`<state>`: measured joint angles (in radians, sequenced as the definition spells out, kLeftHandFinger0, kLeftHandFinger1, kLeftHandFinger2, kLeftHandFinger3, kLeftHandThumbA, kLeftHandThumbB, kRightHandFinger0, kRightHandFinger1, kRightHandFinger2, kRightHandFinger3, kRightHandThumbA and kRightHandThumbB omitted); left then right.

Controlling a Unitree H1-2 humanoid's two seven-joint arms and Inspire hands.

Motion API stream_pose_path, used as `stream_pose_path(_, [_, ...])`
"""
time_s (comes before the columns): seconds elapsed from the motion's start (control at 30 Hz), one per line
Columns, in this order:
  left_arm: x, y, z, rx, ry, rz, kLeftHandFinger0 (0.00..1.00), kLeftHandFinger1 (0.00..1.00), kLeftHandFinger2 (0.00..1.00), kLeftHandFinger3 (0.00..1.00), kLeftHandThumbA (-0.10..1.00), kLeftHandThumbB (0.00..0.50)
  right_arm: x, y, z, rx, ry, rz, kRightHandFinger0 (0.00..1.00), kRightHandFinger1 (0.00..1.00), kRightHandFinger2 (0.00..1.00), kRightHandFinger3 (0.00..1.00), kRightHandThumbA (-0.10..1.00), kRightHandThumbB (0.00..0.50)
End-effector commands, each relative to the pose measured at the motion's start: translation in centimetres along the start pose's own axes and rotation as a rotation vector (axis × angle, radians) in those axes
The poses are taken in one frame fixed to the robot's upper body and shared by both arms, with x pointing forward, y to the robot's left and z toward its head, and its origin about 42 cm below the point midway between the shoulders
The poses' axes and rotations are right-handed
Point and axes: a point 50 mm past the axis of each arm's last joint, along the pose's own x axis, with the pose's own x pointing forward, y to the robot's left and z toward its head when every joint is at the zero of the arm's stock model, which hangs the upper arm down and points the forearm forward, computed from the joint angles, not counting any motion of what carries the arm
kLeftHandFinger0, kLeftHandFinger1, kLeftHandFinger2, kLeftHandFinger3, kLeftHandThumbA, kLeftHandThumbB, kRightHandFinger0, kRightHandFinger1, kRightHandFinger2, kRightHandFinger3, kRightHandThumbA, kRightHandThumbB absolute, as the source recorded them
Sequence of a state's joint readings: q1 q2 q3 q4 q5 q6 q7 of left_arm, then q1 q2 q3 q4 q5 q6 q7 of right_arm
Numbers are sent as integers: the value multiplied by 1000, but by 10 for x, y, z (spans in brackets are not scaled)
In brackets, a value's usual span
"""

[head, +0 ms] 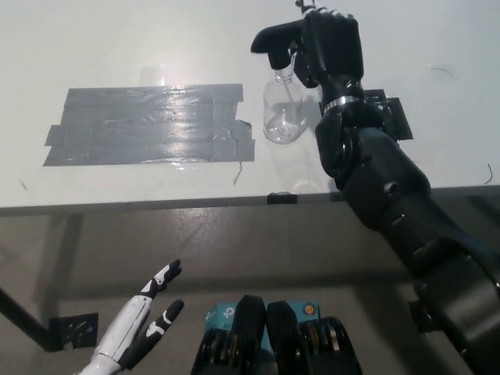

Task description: The robot grabs the black lid of the spray bottle on the desk and places it on the black area of the desk

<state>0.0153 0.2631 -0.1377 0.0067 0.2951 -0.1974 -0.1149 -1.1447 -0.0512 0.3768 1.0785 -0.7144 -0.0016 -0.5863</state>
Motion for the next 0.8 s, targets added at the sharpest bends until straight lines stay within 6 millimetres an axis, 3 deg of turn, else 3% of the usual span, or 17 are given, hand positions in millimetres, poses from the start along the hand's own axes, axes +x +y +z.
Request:
stream_pose_path(0.0, [-2,4,3,26,-22,-20,1000,1000,1000,1000,1000,281,35,-52,20,39,-83,-188,44,459,769,881,-100,94])
stream_pose_path(0.17, [-3,2,4,53,-18,-32,1000,1000,1000,1000,1000,286,45,-82,16,79,-120,-274,17,405,721,807,-100,135])
stream_pose_path(0.3, [0,4,5,58,-25,-31,1000,1000,1000,1000,1000,276,54,-111,13,94,-109,-332,31,427,761,807,-100,115])
stream_pose_path(0.37, [0,5,5,65,-20,-30,1000,1000,1000,1000,1000,273,56,-122,13,109,-107,-379,21,414,740,778,-100,139])
stream_pose_path(0.47, [0,5,5,79,-20,-35,1000,1000,1000,1000,1000,265,58,-146,12,133,-83,-428,1,383,723,769,-100,110])
stream_pose_path(0.57, [-1,4,5,78,-14,-37,1000,1000,1000,1000,1000,246,58,-160,10,140,-62,-474,0,348,704,731,-100,123])
stream_pose_path(0.7, [-2,4,6,82,0,-36,1000,1000,1000,1000,1000,240,57,-172,1,165,-57,-526,0,363,703,835,-100,135])
stream_pose_path(0.77, [-1,4,6,92,-10,-31,1000,1000,1000,1000,1000,230,57,-176,-6,178,-20,-532,0,354,680,829,-100,136])
